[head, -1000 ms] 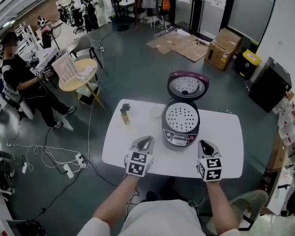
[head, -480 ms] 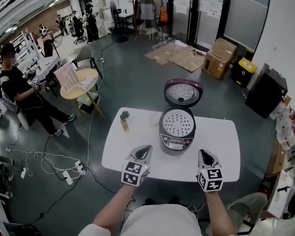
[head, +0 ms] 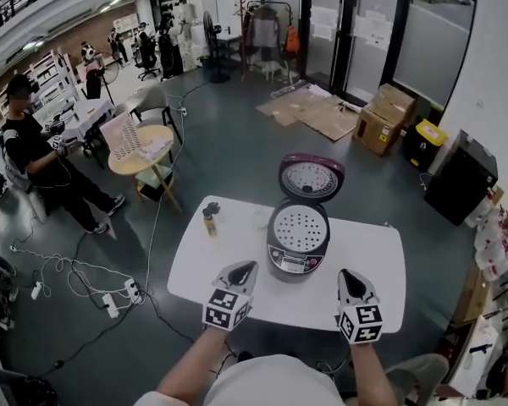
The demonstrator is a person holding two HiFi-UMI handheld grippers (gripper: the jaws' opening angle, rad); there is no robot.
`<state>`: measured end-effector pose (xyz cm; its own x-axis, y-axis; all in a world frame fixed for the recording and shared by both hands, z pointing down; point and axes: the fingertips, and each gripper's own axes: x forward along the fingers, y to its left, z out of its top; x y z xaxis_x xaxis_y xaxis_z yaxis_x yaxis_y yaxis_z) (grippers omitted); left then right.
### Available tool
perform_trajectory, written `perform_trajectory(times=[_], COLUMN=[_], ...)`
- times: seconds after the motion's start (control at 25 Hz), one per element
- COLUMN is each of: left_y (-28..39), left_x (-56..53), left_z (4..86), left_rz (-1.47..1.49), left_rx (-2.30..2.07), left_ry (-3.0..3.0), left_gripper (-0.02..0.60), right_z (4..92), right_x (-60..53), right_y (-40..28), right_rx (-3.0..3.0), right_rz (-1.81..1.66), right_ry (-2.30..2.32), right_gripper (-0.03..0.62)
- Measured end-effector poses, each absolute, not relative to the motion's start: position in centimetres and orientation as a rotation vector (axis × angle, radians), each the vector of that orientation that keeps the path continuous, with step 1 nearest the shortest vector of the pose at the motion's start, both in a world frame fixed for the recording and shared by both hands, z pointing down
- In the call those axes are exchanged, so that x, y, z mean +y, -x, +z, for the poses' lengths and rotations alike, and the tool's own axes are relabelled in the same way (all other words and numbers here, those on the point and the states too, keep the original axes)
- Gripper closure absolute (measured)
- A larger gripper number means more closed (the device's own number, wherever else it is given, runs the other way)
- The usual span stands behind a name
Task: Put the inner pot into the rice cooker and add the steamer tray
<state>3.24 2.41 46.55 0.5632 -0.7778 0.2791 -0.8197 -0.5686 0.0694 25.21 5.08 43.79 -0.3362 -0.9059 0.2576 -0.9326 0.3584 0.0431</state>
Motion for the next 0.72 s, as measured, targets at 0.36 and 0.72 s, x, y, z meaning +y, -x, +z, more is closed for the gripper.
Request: perform_trajectory(times=[0.36, 0.72], left_y=[-3.9, -3.8], left_x=[2.0, 1.8], left_z=[46.2, 46.7], left_rz=[0.307, 0.298], left_rx=[-1.371, -1.386], left_ry=[-2.577, -2.557], left_gripper=[0.568, 0.568], right_z=[43.2, 43.5], right_x=[3.9, 3.2], right_y=[-26.0, -26.3], right_rx=[-2.412, -2.427], right_rz=[0.142, 0.141], right_ry=[-1.609, -1.596], right_gripper=[0.583, 0.583])
